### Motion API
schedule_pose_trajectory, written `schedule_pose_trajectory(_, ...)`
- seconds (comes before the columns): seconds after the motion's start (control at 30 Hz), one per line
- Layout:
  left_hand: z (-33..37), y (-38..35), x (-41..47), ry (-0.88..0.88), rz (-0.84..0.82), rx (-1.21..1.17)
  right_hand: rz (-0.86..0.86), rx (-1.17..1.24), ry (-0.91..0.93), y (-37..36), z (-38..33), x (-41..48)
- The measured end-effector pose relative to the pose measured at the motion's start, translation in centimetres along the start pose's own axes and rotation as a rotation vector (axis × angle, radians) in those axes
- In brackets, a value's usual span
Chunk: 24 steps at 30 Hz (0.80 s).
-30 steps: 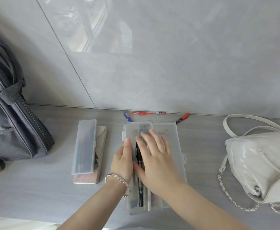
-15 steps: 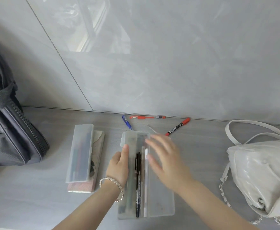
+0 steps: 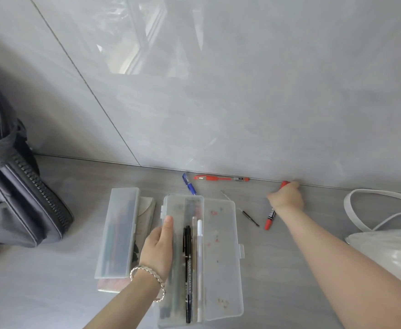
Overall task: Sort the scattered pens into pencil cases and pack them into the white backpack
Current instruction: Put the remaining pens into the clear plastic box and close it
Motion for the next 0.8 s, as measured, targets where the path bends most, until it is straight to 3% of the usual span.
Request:
schedule_pose_trajectory(0.07,-0.3,0.3,0.3,0.013,0.004,0.003,-0.014,-0.031,0.045,0.3,0.3,0.0)
schedule_pose_trajectory(0.27,-0.8,0.4,0.4,0.059,-0.004,-0.03,-0.208,-0.156,0.501,-0.3,1.9,-4.7)
schedule_pose_trajectory(0.37,-0.8,0.3,0.2,0.048,-0.009,-0.005,-0.238,-0.392,0.545,-1.3,3.2,-6.5)
schedule_pose_trajectory(0.47,-0.7,0.2,-0.1,0.046,-0.011,0.003,-0.2,-0.424,0.532,-0.9,3.6,-7.3)
schedule_pose_trajectory(0.53,-0.8,0.3,-0.3,0.034,-0.007,0.005,-0.178,-0.284,0.539,0.5,3.0,-7.9)
schedule_pose_trajectory(0.67,-0.8,0.3,-0.7,0.021,-0.021,-0.007,-0.069,0.231,0.626,5.0,0.8,-10.6)
schedule_pose_trajectory(0.8,-0.7,0.0,-1.5,0.023,-0.061,-0.032,-0.136,0.553,0.706,9.5,-1.1,-15.5)
Point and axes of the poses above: each hand's wrist, its own x-axis towards the middle knuckle, its own y-axis out of the back of the hand, z = x × y, the point moved 1 cm from there along x, towards the middle knuckle, and after that the axes turned 1 degree about y, right-handed, at the moved point
